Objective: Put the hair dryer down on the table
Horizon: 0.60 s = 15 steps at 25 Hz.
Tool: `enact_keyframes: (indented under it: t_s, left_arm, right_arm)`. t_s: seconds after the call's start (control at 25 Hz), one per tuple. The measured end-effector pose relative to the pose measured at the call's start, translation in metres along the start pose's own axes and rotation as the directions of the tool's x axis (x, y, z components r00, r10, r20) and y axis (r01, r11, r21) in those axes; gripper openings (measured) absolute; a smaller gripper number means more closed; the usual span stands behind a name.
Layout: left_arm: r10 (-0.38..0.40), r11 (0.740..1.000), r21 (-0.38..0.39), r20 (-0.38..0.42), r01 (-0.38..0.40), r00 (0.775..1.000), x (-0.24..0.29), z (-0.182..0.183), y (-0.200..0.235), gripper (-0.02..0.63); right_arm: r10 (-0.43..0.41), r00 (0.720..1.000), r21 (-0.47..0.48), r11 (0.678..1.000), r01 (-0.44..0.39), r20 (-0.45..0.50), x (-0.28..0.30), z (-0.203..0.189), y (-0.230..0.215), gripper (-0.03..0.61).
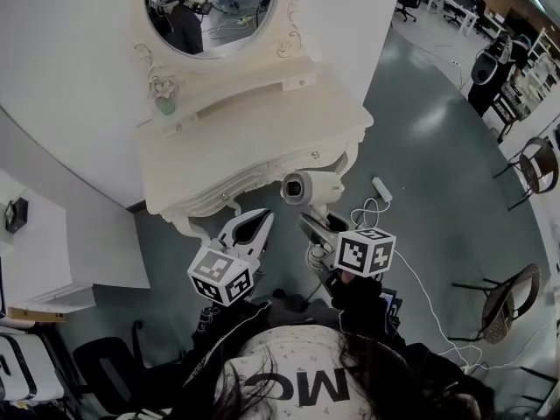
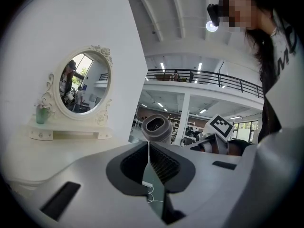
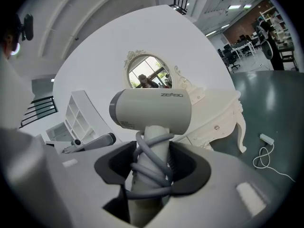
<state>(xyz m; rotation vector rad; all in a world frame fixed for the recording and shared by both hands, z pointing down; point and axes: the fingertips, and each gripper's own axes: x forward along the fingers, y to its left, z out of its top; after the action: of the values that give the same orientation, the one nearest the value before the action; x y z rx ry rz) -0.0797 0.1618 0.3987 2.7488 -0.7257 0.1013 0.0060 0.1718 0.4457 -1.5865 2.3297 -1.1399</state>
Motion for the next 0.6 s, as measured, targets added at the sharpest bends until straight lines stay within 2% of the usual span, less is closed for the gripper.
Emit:
enact_keyframes:
  t_s: [0.32,0.6]
  left_arm:
    - [-0.01,1.0,-0.023,-0.007,0.009,1.0,-0.009,-0.008,0.019,0.0]
    - [-0.027,0.999,-0.046,-0.03,0.025,0.999,0.005,-0.017,0.022,0.0]
  right_arm:
    - [-0.019,1.0,0.014,1.0,0.019,-0.003,0.012,-0.01,0.006,0.216]
    - [-0.031,0.999,0.026,0.999,0.031,-0.015,0.015,-0.009,-0.003,0.216]
